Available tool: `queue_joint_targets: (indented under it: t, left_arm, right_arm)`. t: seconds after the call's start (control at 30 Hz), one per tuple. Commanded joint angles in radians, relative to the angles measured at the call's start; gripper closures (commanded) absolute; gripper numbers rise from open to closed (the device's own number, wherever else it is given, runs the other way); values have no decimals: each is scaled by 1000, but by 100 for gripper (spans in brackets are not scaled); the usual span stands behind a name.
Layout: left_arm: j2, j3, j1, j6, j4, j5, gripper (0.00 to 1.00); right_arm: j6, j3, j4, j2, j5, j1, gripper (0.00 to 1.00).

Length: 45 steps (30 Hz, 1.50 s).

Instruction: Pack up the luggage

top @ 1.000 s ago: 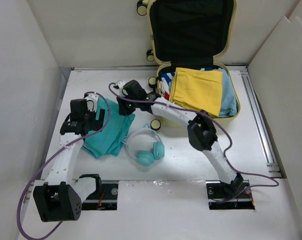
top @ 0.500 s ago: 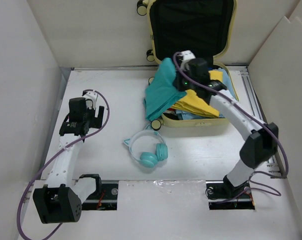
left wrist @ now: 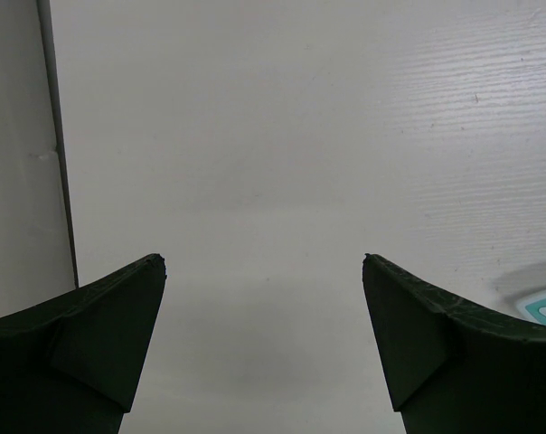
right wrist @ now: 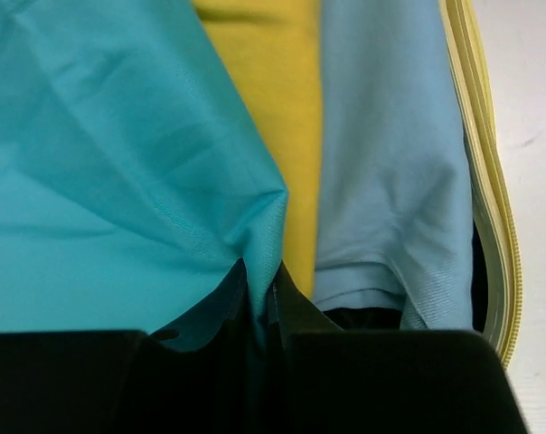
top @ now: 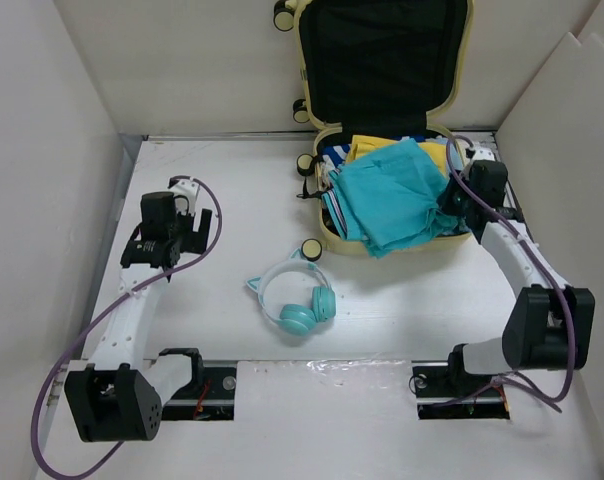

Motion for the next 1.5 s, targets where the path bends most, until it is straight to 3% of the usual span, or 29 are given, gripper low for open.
queue_joint_targets:
  t: [0.0, 0.1, 0.27, 0.4, 0.53, 0.63, 0.7, 0.8, 0.93, 1.03, 1.07, 1.23, 1.33, 1.47]
  left_arm:
    - [-6, 47, -7, -7, 37, 11, 12]
    - [-6, 47, -7, -7, 37, 11, 12]
    - [-15, 38, -7, -7, 19, 20, 12]
    - [-15, 29, -7, -7, 19, 20, 12]
    - [-15, 29, -16, -7, 10, 29, 12]
    - [-6, 29, -16, -7, 0, 29, 12]
    - [-6, 29, -16, -7, 0, 20, 12]
    - [3, 38, -16, -7, 0, 11, 12]
    - [3, 38, -16, -7, 0, 1, 12]
    - [12, 38, -16, -7, 0, 1, 12]
    - [21, 38, -16, -7, 0, 1, 12]
    - [44, 38, -16, -7, 0, 1, 12]
    - [64, 47, -16, -7, 0, 1, 12]
    - [64, 57, -16, -7, 0, 1, 12]
  right_arm:
    - [37, -38, 180, 27, 38, -46, 100]
    - [-9, -25, 198, 56, 26, -55, 100]
    - [-216, 76, 169, 133, -348, -55, 26]
    - [-328, 193, 88, 202, -477, -64, 20]
    - [-347, 308, 69, 277, -429, -40, 15]
    - [-385, 472, -38, 430, -457, -31, 14]
    - [-432, 575, -130, 534, -497, 5, 18]
    - [-463, 590, -161, 570, -533, 48, 20]
    - [-445, 465, -67, 506, -553, 48, 37]
    - [-422, 423, -14, 445, -528, 39, 77]
    - [-405, 411, -1, 429, -505, 38, 100]
    - [-278, 411, 107, 371, -253, 38, 100]
    - [-110, 432, 193, 357, -63, 29, 100]
    - [41, 495, 212, 413, -10, -9, 100]
